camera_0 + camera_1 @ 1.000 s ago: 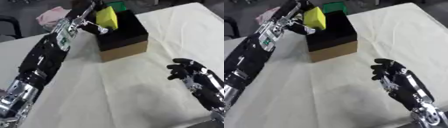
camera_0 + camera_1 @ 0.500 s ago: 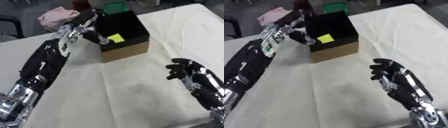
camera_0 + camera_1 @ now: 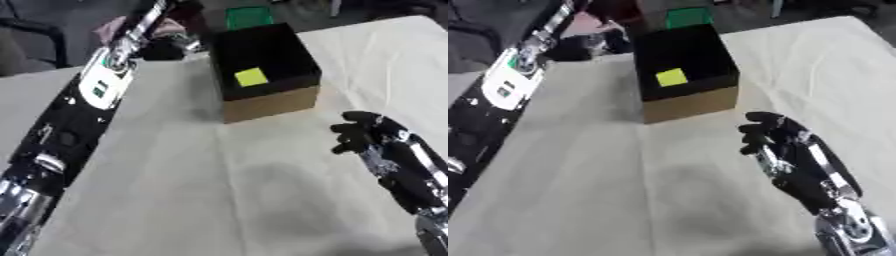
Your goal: Pick up objects on the table and place them in the box.
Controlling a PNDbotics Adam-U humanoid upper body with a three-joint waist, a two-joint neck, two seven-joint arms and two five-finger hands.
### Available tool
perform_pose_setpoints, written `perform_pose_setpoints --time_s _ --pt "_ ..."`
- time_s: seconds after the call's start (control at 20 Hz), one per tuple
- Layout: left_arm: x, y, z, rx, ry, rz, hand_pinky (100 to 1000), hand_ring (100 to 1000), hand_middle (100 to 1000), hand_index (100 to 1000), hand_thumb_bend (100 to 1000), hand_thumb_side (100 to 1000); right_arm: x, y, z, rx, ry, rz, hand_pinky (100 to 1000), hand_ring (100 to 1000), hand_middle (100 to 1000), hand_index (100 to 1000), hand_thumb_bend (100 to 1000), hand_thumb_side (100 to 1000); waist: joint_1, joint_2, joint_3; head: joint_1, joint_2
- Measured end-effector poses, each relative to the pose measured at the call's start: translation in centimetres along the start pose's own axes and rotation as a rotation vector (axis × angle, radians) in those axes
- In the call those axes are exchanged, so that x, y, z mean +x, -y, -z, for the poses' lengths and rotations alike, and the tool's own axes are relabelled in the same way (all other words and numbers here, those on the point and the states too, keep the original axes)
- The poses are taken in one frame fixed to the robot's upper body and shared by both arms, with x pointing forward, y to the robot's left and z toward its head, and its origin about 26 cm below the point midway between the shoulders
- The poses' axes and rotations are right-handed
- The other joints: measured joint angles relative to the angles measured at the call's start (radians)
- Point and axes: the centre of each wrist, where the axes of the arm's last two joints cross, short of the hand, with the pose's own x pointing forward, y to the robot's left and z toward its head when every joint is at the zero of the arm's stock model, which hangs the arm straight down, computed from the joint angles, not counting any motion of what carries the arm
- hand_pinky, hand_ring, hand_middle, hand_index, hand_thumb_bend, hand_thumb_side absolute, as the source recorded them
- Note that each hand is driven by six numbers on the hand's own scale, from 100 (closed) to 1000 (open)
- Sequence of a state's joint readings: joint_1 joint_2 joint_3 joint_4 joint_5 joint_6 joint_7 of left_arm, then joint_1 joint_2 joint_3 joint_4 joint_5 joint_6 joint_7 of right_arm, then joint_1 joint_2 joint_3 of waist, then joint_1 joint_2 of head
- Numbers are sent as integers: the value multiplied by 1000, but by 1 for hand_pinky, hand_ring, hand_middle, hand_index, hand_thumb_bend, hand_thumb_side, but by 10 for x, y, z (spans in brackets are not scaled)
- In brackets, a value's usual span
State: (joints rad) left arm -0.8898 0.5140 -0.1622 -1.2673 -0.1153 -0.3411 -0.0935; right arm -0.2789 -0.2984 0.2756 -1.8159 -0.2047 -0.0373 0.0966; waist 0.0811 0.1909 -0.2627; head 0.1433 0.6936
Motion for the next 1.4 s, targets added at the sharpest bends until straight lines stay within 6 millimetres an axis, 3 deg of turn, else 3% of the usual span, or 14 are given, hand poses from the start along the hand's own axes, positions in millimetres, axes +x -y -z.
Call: perform_pose_setpoints --time_s 0.3,0.65,0.95,1.4 --pt "27 -12 -41 15 23 -149 778 592 562 694 420 632 -1 7 -5 -49 -7 -8 629 812 543 805 140 417 -10 6 82 -3 36" --pt "30 -4 -89 58 -59 -264 786 584 551 681 357 706 -2 11 -8 -86 -6 -16 628 816 541 803 138 423 -19 25 145 -9 63" --pt "29 22 -117 135 -127 -378 794 585 551 679 338 763 -2 14 -9 -116 0 -26 627 818 540 802 140 423 -30 42 174 -22 71" --pt "28 51 -146 226 -225 -473 802 594 559 679 334 829 -1 16 -9 -135 5 -33 627 818 540 802 142 424 -38 58 169 -29 71"
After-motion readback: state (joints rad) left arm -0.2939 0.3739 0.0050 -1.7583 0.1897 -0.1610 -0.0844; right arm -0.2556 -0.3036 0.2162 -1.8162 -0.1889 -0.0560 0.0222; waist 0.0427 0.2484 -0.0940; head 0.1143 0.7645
